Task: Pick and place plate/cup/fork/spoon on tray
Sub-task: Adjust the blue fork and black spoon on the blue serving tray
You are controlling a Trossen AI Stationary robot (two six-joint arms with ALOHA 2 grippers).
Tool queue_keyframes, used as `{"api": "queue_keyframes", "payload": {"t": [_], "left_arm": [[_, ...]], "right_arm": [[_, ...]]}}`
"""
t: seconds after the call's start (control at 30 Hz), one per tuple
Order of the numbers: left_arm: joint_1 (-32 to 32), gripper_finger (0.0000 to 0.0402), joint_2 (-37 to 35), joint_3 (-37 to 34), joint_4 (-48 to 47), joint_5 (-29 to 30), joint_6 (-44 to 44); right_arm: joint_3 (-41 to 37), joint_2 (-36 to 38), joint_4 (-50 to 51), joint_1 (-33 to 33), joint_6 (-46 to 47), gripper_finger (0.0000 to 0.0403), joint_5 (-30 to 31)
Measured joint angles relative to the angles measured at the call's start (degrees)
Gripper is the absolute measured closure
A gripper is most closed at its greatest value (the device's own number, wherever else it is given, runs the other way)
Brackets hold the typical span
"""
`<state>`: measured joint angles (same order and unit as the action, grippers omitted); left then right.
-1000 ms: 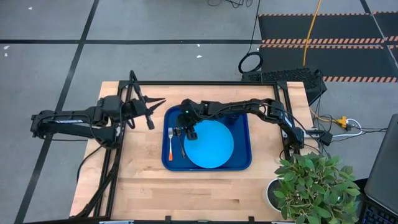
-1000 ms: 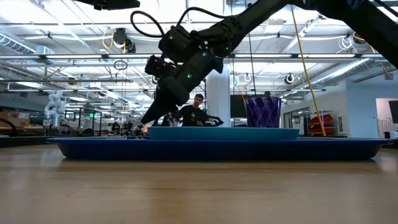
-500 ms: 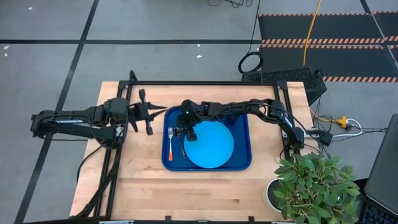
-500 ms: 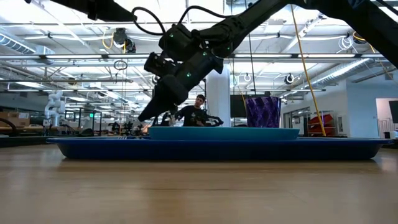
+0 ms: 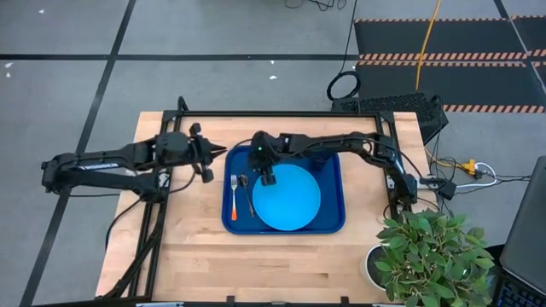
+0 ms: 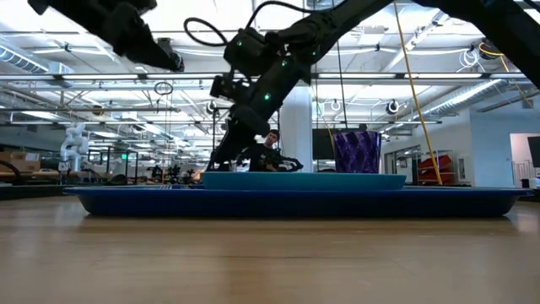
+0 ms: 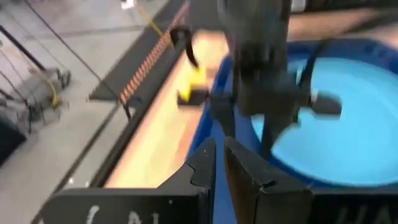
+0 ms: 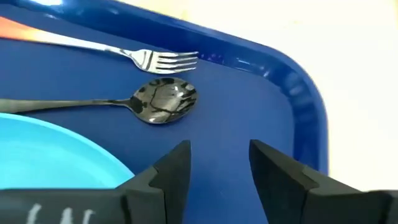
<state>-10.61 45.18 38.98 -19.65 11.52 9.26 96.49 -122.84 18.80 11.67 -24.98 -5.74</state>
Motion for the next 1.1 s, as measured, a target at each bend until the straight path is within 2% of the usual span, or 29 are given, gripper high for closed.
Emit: {"api": "queue_keyframes", "payload": {"t": [0.23, 0.4, 0.53, 0.6, 0.83, 1.1], "left_arm": [[-3.1, 0.0364, 8.0, 0.0, -0.2, -6.1, 0.9], [-6.0, 0.0364, 14.7, 0.0, -0.4, -9.2, 1.5], [-6.6, 0.0364, 21.0, 0.0, -0.4, -14.3, 5.2], [-6.5, 0.0364, 23.7, 0.0, -0.3, -15.0, 7.3], [-7.1, 0.0364, 27.7, 0.0, -0.8, -14.7, 8.0], [-6.9, 0.0364, 27.6, 0.0, -1.3, -11.7, 2.1]], "right_arm": [[0.0, 5.0, 4.3, 0.3, 1.1, 0.0245, 2.9], [0.0, 9.7, 11.1, 0.3, 3.9, 0.0245, 9.9], [0.0, 14.7, 14.3, 0.4, 7.6, 0.0245, 12.4], [-1.6, 17.7, 13.6, 0.4, 9.0, 0.0245, 12.6], [-16.2, 30.8, -2.6, -0.8, 7.4, 0.0245, 13.2], [-31.6, 45.7, -25.0, -2.5, 4.6, 0.0245, 13.2]]}}
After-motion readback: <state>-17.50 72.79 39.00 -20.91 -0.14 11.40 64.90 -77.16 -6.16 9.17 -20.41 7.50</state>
